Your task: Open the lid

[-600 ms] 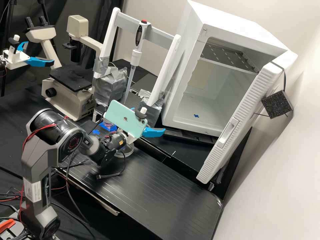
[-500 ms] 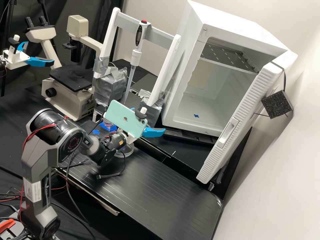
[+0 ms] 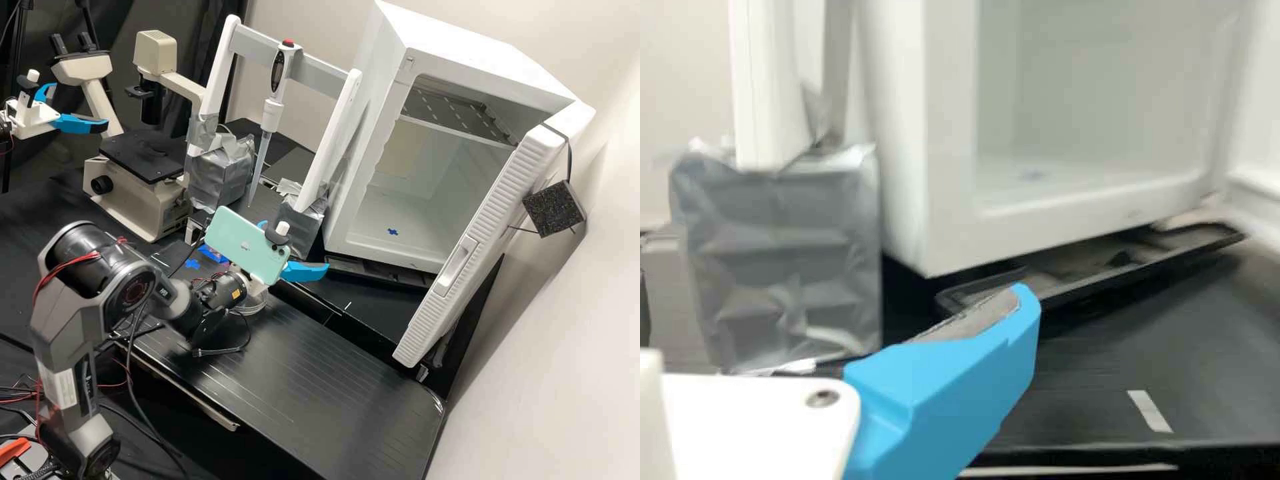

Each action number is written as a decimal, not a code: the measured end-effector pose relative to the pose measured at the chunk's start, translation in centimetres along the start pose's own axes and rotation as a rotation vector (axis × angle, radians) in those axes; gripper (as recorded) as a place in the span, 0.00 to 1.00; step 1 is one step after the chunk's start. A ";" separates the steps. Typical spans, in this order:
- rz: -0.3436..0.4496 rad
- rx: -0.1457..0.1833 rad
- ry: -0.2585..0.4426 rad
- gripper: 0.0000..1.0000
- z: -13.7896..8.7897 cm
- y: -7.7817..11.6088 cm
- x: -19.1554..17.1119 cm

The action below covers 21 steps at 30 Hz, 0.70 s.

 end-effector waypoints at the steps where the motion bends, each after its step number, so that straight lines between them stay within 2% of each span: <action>1: 0.023 0.004 0.019 1.00 0.0 0.4 -0.8; 6: 0.101 0.024 0.118 1.00 -0.3 1.9 -5.9; 10: 0.113 0.010 0.191 1.00 -0.8 1.7 -10.1; 13: 0.081 -0.032 0.248 1.00 -1.2 1.7 -11.2; 15: 0.031 -0.063 0.277 1.00 -1.2 1.7 -11.6; 19: -0.041 -0.080 0.260 1.00 -0.8 1.7 -12.2; 21: -0.053 -0.089 0.249 1.00 -0.6 1.7 -12.3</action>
